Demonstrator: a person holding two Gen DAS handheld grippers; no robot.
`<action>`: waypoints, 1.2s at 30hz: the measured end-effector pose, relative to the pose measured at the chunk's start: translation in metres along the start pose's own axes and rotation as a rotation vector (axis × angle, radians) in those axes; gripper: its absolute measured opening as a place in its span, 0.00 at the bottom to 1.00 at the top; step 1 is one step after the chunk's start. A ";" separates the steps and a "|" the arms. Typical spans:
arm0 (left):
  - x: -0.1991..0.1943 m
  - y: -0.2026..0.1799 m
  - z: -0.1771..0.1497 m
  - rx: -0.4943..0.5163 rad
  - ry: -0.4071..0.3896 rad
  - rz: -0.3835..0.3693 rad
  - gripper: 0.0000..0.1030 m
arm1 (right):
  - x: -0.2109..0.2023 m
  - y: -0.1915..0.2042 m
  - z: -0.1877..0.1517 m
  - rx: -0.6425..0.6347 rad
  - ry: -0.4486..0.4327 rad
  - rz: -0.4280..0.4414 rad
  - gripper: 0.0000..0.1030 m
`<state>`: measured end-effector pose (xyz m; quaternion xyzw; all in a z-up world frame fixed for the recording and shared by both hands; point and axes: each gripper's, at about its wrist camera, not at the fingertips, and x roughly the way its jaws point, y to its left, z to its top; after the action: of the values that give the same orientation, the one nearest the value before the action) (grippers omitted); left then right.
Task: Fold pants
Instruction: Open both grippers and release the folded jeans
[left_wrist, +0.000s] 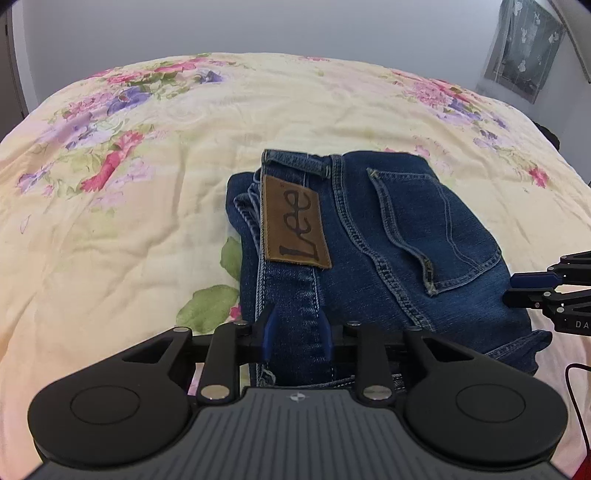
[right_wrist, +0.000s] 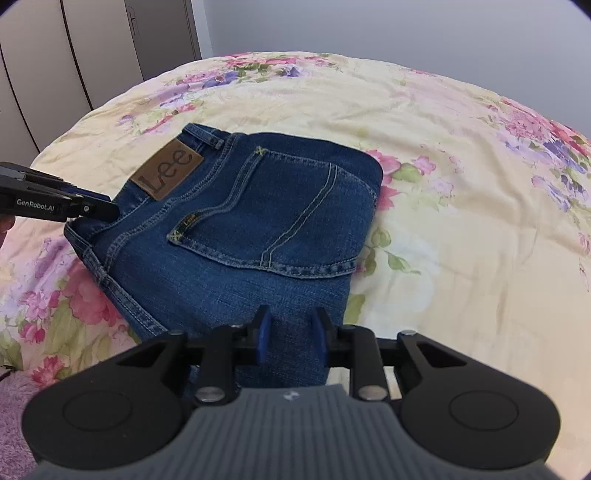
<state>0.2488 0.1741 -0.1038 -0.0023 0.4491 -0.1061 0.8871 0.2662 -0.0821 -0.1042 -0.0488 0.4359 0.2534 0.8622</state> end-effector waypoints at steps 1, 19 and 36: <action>0.003 0.002 -0.004 -0.002 0.006 -0.002 0.31 | 0.003 0.000 -0.003 -0.001 0.005 -0.006 0.21; -0.074 -0.016 0.015 0.028 -0.056 0.052 0.31 | -0.044 0.019 0.014 -0.020 -0.044 -0.040 0.23; -0.247 -0.065 -0.022 0.090 -0.259 0.254 0.48 | -0.211 0.075 -0.028 0.012 -0.337 -0.089 0.55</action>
<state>0.0770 0.1592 0.0863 0.0806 0.3228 -0.0124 0.9429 0.1064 -0.1089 0.0523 -0.0199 0.2841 0.2169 0.9337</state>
